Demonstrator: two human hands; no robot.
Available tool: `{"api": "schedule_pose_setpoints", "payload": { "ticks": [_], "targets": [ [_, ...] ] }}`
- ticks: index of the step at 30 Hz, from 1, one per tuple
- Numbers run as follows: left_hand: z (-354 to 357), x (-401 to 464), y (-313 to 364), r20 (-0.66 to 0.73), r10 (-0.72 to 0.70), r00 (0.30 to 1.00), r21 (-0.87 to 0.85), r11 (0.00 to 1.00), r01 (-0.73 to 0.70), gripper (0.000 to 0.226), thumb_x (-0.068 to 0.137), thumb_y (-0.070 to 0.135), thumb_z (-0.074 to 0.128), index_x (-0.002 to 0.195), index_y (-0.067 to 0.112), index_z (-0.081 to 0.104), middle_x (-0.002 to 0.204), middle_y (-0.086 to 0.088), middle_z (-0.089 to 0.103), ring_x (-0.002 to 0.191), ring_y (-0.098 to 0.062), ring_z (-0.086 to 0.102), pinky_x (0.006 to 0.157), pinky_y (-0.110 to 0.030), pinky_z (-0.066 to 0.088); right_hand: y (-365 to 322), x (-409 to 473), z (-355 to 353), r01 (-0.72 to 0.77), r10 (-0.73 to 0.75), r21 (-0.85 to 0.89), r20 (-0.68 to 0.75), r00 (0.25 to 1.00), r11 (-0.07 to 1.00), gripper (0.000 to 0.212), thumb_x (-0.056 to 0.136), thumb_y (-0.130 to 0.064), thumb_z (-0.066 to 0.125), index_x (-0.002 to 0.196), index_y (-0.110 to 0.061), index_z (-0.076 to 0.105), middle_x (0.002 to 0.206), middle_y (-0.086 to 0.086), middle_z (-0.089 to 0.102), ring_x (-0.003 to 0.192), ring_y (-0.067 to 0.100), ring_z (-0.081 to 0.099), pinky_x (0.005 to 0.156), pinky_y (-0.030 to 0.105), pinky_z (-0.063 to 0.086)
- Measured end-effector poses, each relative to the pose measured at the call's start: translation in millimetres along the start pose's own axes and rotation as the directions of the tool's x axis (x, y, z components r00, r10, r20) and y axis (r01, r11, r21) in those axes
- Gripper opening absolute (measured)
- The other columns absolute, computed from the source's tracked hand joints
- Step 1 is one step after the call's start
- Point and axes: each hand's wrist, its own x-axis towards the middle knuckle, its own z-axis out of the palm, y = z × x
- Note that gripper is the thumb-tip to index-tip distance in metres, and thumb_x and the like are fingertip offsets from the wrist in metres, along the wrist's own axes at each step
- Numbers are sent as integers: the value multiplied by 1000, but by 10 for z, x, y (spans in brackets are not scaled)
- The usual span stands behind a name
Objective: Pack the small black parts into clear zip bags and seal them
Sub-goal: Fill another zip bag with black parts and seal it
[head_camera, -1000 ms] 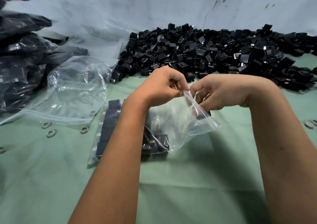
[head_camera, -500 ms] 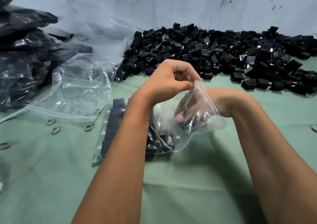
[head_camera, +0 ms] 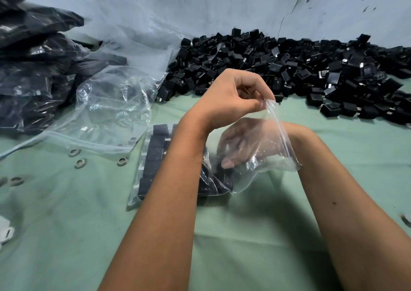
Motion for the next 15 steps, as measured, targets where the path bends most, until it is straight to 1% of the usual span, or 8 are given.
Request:
{"api": "schedule_pose_setpoints", "payload": {
  "ticks": [1, 2, 4, 6, 9, 12, 14, 15],
  "targets": [
    [12, 3, 3, -1, 1, 1000, 0, 1000, -1, 19, 83, -16, 67, 92, -2, 76, 79, -9, 66, 76, -19, 58, 73, -27, 50, -1, -23, 19, 55, -55, -18, 7, 998, 998, 17, 99, -12, 69, 115, -18, 68, 108, -3, 75, 93, 5, 74, 84, 24, 59],
    [20, 7, 6, 0, 0, 1000, 2, 1000, 0, 19, 83, -16, 67, 92, -1, 76, 79, -9, 66, 75, -18, 57, 72, -26, 49, -17, -63, 57, 100, -99, -46, 23, 995, 994, 24, 95, -15, 75, 119, -17, 69, 111, 2, 76, 100, 13, 74, 83, 23, 58],
    [29, 14, 5, 1, -1, 1000, 5, 1000, 1, 19, 83, -16, 68, 92, -1, 76, 79, -8, 66, 75, -17, 58, 72, -24, 50, 39, -69, 55, 112, -110, -46, 40, 993, 993, 30, 96, -10, 72, 124, -15, 68, 115, 6, 75, 108, 20, 73, 86, 24, 57],
    [28, 17, -2, 0, 0, 1000, 8, 1000, 0, 19, 83, -15, 69, 91, 1, 76, 80, -9, 67, 75, -16, 59, 73, -25, 51, 50, -68, 68, 120, -120, -53, -2, 993, 991, 32, 97, -7, 68, 127, -16, 67, 119, 4, 74, 111, 21, 71, 90, 27, 56],
    [37, 17, -15, 1, 0, 1000, 9, 1000, 0, 20, 83, -13, 70, 90, 4, 77, 81, -12, 67, 76, -19, 59, 75, -29, 52, -14, -83, 108, 92, -92, 10, 49, 994, 996, 36, 90, -17, 78, 125, -14, 70, 112, 6, 77, 107, 21, 73, 85, 25, 58],
    [52, 18, -19, -1, 3, 1000, 10, 1000, -3, 20, 82, -14, 70, 90, 3, 77, 82, -17, 67, 77, -21, 58, 75, -32, 50, -177, -97, 120, 26, -20, 174, -32, 999, 984, 30, 96, -3, 65, 126, -6, 69, 92, 1, 80, 92, 18, 74, 75, 21, 59],
    [56, 16, -18, -10, 8, 1000, 13, 1000, -8, 19, 82, -14, 70, 91, 2, 77, 83, -24, 68, 77, -23, 58, 76, -34, 50, -283, -126, 130, 43, -53, 116, 87, 995, 992, 27, 93, 5, 64, 118, -3, 71, 100, 12, 79, 94, 22, 74, 78, 28, 60],
    [56, 14, -16, -13, 10, 1000, 13, 1000, -10, 19, 82, -14, 70, 91, 1, 77, 85, -29, 68, 77, -24, 58, 76, -35, 49, -301, -123, 120, 49, -56, 72, 98, 994, 996, 25, 93, 8, 64, 115, -1, 71, 106, 17, 76, 96, 26, 74, 84, 34, 61]
  ]
}}
